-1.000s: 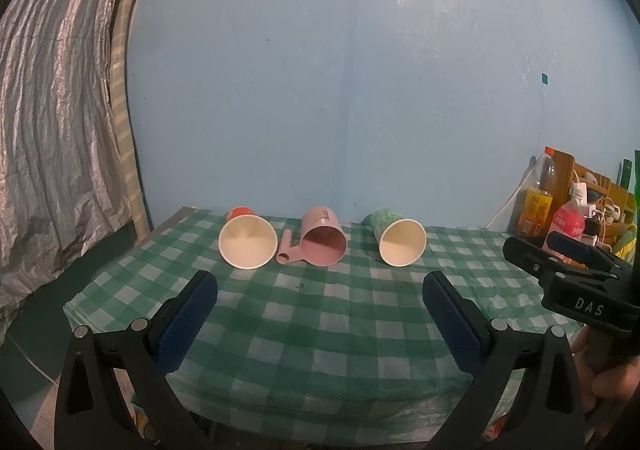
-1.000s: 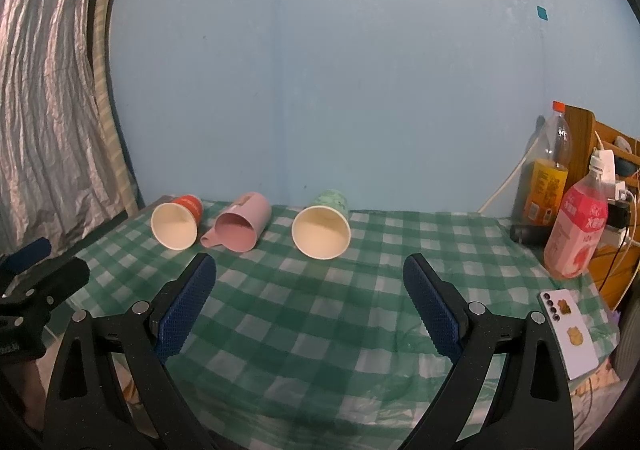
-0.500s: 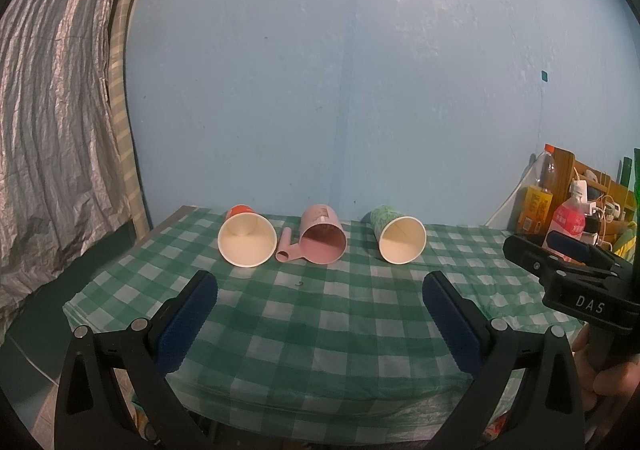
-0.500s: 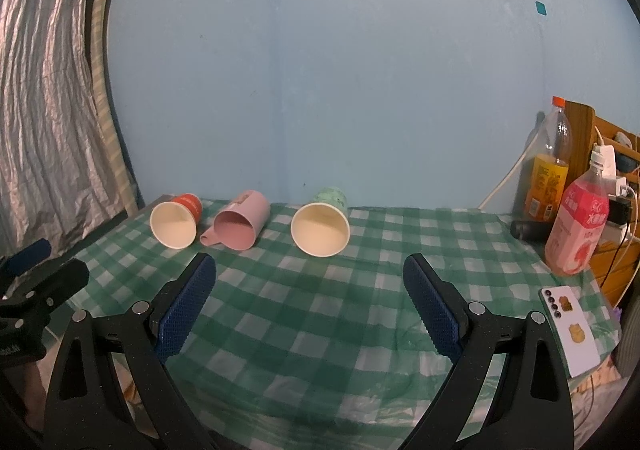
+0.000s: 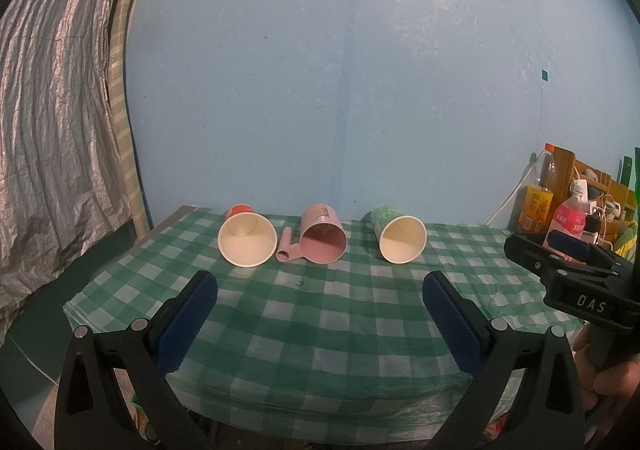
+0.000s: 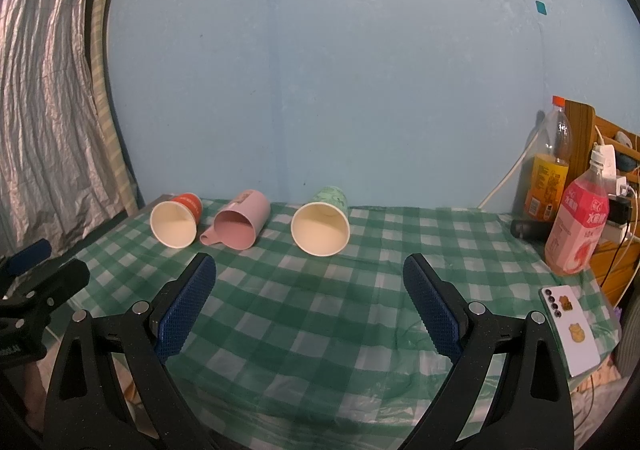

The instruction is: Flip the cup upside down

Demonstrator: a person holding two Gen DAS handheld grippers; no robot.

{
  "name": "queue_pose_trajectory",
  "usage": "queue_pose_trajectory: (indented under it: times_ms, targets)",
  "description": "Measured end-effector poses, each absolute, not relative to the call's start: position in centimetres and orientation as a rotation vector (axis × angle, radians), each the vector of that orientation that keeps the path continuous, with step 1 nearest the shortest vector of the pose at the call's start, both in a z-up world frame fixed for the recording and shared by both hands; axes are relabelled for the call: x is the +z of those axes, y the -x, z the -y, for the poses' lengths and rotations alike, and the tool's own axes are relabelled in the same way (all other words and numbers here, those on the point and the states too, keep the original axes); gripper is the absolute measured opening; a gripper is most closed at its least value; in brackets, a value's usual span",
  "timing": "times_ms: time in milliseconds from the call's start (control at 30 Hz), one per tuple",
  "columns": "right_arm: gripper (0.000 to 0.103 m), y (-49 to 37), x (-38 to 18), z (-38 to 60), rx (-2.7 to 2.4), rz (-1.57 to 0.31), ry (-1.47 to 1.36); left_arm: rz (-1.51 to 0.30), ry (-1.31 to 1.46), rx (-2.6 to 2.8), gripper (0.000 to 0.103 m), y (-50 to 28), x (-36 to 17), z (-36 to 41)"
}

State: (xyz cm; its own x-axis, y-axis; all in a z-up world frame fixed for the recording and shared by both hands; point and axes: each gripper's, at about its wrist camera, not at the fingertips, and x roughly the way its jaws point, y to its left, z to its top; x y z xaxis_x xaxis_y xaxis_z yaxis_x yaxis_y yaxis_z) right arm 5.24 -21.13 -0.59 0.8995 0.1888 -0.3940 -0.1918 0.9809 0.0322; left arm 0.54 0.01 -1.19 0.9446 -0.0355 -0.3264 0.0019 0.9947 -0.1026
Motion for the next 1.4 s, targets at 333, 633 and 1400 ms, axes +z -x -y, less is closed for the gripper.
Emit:
queue_pose_trajectory:
  times_ms: [333, 633, 1400]
  targets:
    - [0.094, -5.2, -0.5, 21.1, 0.198, -0.408, 0.008, -0.335, 0.100, -0.018, 0.103, -0.6, -1.2, 0.0]
    - [0.094, -5.2, -0.6, 21.1, 0.200, -0.411, 0.007, -0.344, 0.095, -0.021, 0.103, -0.6, -1.5, 0.1]
    - [0.094, -9.0, 1.1, 23.4, 0.200, -0.457, -0.014, -0.449, 0.009, -0.008, 0.103, -8.0, 2.3, 1.7]
